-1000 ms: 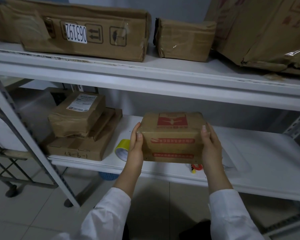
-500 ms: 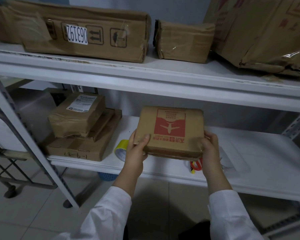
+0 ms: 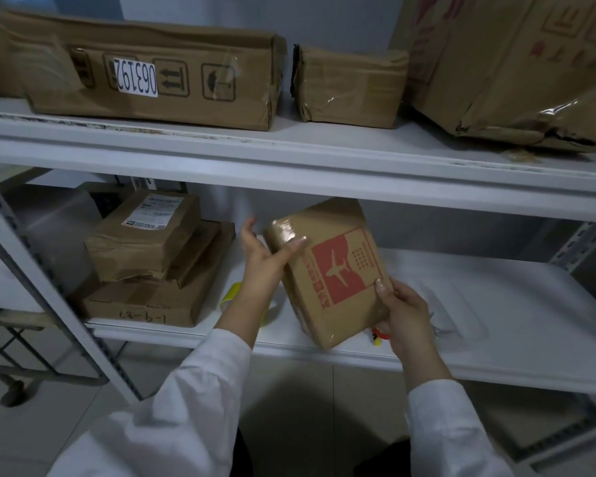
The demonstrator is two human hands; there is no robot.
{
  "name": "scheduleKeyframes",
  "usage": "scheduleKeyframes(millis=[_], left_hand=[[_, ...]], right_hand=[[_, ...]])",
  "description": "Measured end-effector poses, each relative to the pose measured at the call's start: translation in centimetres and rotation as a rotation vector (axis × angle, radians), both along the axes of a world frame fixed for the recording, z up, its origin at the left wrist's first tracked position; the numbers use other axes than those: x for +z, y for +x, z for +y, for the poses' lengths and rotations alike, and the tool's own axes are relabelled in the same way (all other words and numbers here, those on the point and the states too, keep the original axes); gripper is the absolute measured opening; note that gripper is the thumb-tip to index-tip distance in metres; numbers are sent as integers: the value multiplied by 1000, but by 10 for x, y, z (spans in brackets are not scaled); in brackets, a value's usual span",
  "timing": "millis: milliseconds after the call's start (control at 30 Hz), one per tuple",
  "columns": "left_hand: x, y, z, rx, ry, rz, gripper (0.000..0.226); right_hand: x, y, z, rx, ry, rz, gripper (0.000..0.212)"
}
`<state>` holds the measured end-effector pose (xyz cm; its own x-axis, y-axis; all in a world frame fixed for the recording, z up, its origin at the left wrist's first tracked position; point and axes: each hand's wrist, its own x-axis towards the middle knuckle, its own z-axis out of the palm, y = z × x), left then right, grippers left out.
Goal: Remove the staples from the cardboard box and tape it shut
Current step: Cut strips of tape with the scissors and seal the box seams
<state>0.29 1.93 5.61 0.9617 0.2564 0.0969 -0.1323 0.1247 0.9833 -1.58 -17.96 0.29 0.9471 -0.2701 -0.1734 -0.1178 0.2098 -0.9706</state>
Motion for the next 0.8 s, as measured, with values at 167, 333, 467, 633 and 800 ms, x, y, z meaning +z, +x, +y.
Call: scheduleKeyframes(millis=[167, 333, 467, 633, 800], left_hand=[[-30, -12, -35, -149, 90, 274, 111], [-65, 2, -25, -58, 34, 389, 60], [-71, 7, -19, -116, 99, 366, 40], [-82, 14, -16, -189, 52, 426, 60], [-93, 14, -20, -186, 274, 366, 40]], right_hand=[[0, 0, 14, -132, 118, 145, 28], [0, -2, 10, 38, -221, 263, 44], [-4, -1, 11, 103, -285, 353, 46], [-14, 2, 14, 121, -343, 330, 43], [-19, 5, 15, 106, -377, 306, 41]])
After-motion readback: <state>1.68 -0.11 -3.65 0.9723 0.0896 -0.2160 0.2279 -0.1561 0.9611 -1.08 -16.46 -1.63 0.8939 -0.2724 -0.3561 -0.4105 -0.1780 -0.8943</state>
